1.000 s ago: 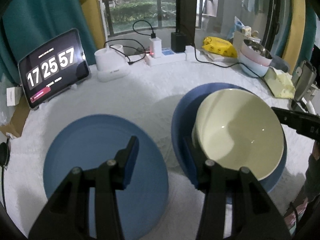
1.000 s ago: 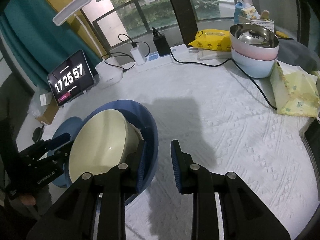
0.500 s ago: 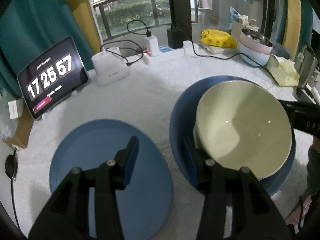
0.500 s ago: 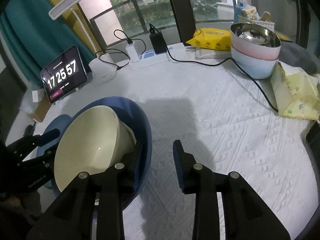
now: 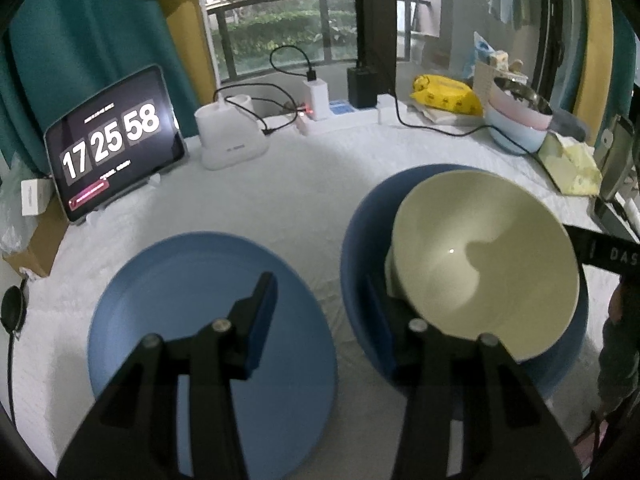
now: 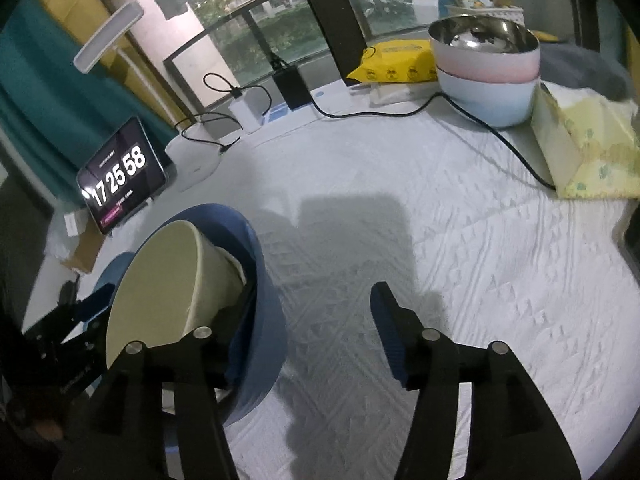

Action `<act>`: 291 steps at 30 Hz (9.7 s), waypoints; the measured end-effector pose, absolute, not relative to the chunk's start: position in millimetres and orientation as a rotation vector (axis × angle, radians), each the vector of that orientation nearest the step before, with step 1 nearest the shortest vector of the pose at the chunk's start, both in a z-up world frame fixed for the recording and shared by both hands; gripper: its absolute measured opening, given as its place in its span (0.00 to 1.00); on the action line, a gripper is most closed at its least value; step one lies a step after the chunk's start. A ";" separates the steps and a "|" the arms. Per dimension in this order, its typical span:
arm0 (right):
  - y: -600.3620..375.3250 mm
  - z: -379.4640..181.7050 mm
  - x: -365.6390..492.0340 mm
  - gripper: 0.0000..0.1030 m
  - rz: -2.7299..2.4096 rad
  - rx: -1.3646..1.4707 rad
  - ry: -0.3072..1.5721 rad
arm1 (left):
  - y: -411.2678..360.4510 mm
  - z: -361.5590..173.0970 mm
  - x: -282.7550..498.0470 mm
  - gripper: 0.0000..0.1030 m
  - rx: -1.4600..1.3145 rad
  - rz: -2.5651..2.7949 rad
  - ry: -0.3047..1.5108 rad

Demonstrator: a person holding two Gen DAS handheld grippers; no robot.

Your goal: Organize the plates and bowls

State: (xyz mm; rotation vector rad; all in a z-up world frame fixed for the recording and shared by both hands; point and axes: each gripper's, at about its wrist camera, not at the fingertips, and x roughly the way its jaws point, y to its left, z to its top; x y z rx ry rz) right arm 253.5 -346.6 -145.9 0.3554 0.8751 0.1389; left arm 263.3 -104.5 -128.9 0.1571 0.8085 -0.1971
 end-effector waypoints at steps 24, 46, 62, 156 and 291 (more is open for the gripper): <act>-320.1 -132.6 245.4 0.07 0.146 0.323 0.842 | -119.8 -125.6 249.0 0.09 0.157 -0.218 0.772; -325.2 -122.9 235.2 0.07 0.100 0.311 0.833 | -122.9 -116.2 238.0 0.08 0.158 -0.248 0.724; -333.6 -135.2 237.1 0.08 0.079 0.358 0.853 | -126.2 -118.1 234.9 0.09 0.077 -0.208 0.777; -148.1 -111.6 292.0 0.08 0.249 0.228 0.902 | 59.6 -97.9 244.3 0.09 -0.127 -0.027 0.690; -258.3 47.7 52.4 0.52 -0.021 0.040 0.367 | 1.4 49.1 48.2 0.91 -0.002 -0.113 0.230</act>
